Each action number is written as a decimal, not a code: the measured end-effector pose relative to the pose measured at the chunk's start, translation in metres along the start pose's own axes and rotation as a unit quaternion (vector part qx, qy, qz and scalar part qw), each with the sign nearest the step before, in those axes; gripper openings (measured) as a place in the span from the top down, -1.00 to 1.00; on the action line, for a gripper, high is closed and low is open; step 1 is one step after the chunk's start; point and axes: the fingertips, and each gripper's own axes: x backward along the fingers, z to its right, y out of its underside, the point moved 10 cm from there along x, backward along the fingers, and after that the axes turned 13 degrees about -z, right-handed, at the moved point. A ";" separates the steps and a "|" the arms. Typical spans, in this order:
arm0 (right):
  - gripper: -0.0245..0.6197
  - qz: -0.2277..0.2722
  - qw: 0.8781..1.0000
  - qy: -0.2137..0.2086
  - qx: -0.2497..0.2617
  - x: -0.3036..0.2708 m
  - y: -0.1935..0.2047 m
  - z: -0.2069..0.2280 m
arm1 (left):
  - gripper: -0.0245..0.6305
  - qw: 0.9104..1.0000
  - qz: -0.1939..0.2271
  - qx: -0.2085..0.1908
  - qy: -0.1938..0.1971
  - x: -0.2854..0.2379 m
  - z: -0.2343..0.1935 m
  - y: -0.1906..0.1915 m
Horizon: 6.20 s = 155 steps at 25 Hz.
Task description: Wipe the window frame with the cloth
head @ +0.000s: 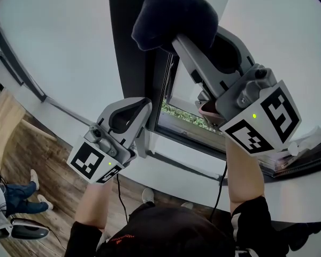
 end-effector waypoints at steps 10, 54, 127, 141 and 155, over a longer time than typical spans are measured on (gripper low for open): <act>0.66 -0.018 1.000 0.011 -0.016 -0.004 0.016 0.006 | 0.86 1.000 -0.006 0.011 0.000 -0.002 0.004 0.012; 0.67 -0.124 0.982 -0.023 -0.138 -0.013 0.161 -0.032 | 0.86 0.993 -0.061 0.096 -0.013 0.016 0.018 0.083; 0.68 -0.344 0.872 -0.014 -0.349 -0.013 0.469 -0.140 | 0.86 0.952 -0.173 0.251 -0.027 0.070 0.029 0.260; 0.68 -0.364 0.858 -0.015 -0.363 -0.001 0.482 -0.149 | 0.86 0.950 -0.185 0.252 -0.024 0.064 0.031 0.259; 0.68 -0.317 0.891 -0.011 -0.325 0.012 0.420 -0.124 | 0.86 0.965 -0.155 0.207 -0.037 0.050 0.030 0.210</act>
